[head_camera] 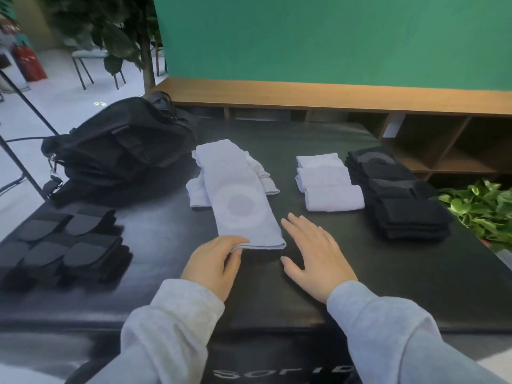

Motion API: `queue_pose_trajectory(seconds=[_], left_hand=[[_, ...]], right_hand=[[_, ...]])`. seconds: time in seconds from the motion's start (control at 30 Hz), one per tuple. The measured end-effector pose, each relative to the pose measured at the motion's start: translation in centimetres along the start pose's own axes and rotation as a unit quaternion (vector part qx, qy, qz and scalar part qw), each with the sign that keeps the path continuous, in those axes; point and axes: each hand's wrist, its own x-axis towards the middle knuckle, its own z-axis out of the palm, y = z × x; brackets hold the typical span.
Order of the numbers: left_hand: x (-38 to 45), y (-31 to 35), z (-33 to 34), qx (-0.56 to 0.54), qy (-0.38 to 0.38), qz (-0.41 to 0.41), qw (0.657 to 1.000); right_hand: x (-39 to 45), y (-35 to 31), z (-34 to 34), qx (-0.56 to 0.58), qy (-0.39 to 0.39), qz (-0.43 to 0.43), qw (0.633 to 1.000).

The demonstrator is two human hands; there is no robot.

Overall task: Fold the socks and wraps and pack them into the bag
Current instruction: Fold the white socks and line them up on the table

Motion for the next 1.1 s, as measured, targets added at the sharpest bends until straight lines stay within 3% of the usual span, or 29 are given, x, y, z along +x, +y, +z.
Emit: queue_pose_trajectory(seconds=[0.33,0.73,0.87,1.1], left_hand=[[-1.8,0.4,-0.6,-0.033,0.013,-0.023,0.999],[-0.4,0.4,-0.3,-0.018,0.018,-0.143,0.989],[0.2,0.5,-0.2,0.024,0.018,-0.176,0.984],[1.1,2.0,-0.3,0.138,-0.006,-0.193,0.971]], right_hand=[[-1.1,-1.1,0.1,0.082,0.029,-0.011,0.996],[0.6,-1.9,1.5,0.183,0.076,0.134,0.971],[1.2,-2.2,1.8,0.162,0.071,0.169,0.970],[1.9,-2.8,1.7,0.039,0.055,0.152,0.986]])
